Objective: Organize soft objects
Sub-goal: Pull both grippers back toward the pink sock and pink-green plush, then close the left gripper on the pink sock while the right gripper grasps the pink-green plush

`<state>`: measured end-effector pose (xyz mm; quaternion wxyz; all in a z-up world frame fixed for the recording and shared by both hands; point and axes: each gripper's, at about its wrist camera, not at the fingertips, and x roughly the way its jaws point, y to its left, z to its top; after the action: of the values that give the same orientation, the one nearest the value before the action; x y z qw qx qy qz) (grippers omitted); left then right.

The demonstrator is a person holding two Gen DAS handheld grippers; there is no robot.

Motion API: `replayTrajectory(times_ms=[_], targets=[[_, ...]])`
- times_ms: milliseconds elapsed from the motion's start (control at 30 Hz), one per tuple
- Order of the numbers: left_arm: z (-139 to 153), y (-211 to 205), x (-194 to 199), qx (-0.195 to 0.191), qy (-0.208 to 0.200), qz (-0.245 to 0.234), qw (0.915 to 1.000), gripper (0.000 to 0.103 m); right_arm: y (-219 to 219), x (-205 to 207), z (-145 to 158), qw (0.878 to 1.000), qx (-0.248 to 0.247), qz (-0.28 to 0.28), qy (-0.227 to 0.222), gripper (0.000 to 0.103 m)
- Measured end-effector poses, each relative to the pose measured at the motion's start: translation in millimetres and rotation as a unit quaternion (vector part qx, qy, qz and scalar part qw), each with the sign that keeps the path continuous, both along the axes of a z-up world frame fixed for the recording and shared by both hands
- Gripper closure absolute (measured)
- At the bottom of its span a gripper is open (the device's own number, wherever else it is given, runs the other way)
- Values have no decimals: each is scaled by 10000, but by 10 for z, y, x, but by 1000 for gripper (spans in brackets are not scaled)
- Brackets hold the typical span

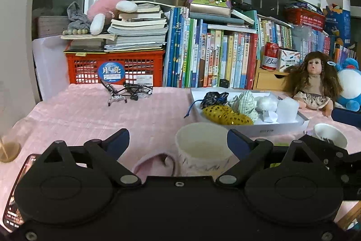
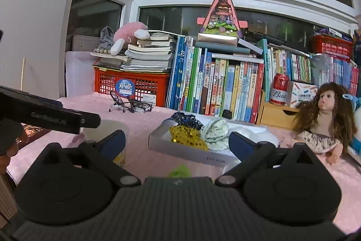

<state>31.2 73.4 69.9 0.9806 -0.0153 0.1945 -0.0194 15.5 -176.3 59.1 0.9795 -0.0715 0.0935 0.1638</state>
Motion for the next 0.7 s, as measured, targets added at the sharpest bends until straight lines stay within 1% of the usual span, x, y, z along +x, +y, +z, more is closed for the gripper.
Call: replayTrajectory(times_ms=[67,167,300,400,533,700], targets=[[-39,30,-47,13,19,43,10000,9,-5,-11,-34,10000,44,-15,-3,1],[-102,82,-113,21,33,176,9998,9,-8,-50,-83,9999,73,-20,-121,1],[-194,163,-196,-25,47,243,9997,4,20,-98,-130,9997,-13,-18,-246,1],[-251,221,-227,-149,73,291,9994,3,58,-136,-183,9991,-186,-48,-380,1],[-315,281,-244,-160,89,439,9989,2,134,-196,-277,9968,-519,-91,-595,1],[-412,313,-224,-136,214,564,9981,2,190,-211,-360,9959,-701,-9,-571,1]])
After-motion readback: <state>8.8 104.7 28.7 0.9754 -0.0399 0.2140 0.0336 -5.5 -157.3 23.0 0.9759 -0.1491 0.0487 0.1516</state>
